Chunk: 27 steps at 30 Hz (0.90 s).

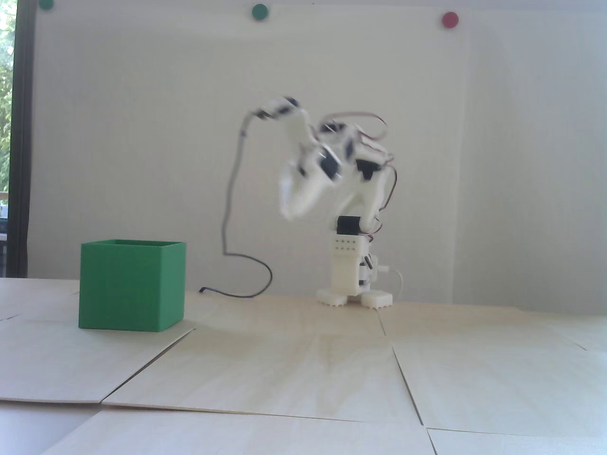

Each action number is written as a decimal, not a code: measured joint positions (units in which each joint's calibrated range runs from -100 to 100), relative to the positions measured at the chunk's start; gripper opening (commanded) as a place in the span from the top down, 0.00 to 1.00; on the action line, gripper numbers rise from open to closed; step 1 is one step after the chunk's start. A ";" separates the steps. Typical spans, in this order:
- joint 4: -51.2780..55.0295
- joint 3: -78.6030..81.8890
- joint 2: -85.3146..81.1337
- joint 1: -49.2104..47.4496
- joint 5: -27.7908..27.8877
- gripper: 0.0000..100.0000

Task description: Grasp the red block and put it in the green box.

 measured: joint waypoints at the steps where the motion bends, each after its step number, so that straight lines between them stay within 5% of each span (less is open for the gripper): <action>1: 0.00 4.74 -3.49 -2.45 0.92 0.98; 12: 3.08 43.87 -30.55 -9.55 16.34 0.98; 21: 33.61 43.87 -45.50 -13.45 18.03 0.98; 27: 37.69 43.60 -49.98 -12.00 17.83 0.98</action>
